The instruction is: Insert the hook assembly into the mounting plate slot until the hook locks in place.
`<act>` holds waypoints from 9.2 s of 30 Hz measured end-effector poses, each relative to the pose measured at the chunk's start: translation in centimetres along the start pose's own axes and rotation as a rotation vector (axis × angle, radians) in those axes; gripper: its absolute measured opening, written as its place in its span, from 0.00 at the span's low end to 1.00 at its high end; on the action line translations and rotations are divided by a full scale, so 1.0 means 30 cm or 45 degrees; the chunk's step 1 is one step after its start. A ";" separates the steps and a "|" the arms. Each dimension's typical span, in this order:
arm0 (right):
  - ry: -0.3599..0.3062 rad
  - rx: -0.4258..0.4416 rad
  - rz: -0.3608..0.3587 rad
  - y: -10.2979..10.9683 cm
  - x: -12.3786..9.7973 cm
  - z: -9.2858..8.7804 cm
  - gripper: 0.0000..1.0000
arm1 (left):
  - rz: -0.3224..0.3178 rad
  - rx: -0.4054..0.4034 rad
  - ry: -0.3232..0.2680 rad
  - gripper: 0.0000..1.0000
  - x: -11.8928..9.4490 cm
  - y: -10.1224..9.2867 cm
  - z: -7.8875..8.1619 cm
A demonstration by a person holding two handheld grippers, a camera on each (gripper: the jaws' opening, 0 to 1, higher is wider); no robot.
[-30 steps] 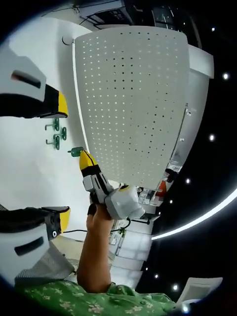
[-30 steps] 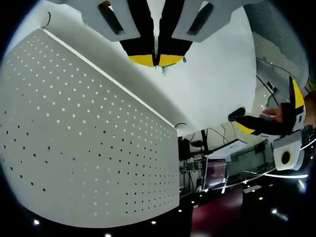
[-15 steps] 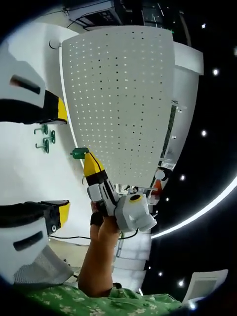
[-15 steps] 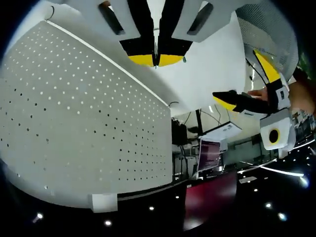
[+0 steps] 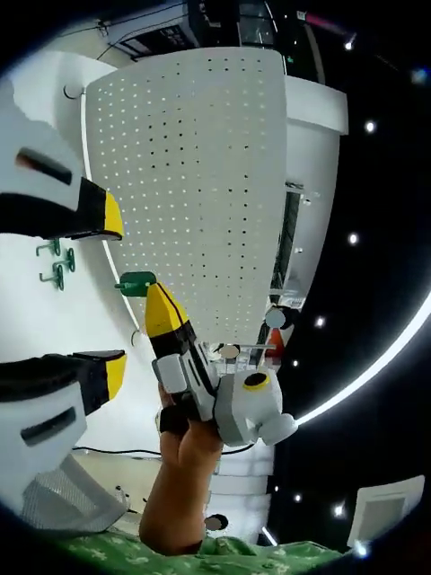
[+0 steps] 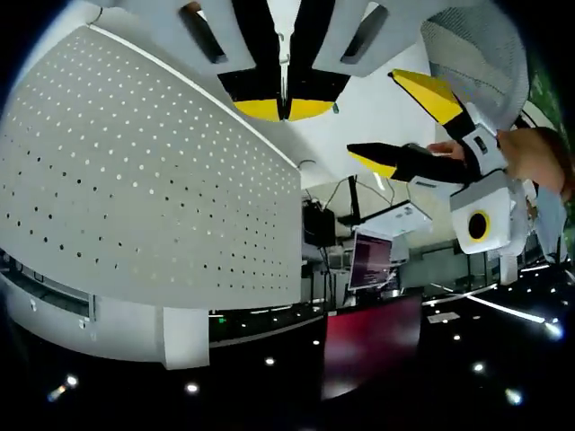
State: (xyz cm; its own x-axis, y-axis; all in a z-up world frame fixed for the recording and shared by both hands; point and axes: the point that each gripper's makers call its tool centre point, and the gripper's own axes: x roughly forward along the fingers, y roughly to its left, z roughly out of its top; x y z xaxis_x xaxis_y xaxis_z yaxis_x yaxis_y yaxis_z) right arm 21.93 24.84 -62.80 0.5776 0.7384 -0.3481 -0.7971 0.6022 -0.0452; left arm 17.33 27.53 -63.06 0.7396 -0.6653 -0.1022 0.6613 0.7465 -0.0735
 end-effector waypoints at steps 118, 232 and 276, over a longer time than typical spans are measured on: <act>-0.124 0.092 -0.007 0.068 -0.079 0.110 0.49 | 0.089 0.096 -0.118 0.04 0.038 0.012 0.091; -0.153 0.194 -0.227 -0.117 -0.097 0.080 0.84 | 0.822 0.143 -0.322 0.03 -0.003 1.098 0.464; -0.119 0.192 -0.216 -0.118 -0.092 0.057 0.83 | 0.846 0.178 -0.259 0.04 0.018 1.111 0.444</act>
State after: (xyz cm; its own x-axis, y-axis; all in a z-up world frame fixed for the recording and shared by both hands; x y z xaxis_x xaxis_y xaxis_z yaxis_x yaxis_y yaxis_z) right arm 23.46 21.21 -60.08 0.7203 0.6434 -0.2593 -0.6559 0.7533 0.0470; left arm 41.45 51.89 -52.36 0.9919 -0.0687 0.1069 0.0614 0.9957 0.0700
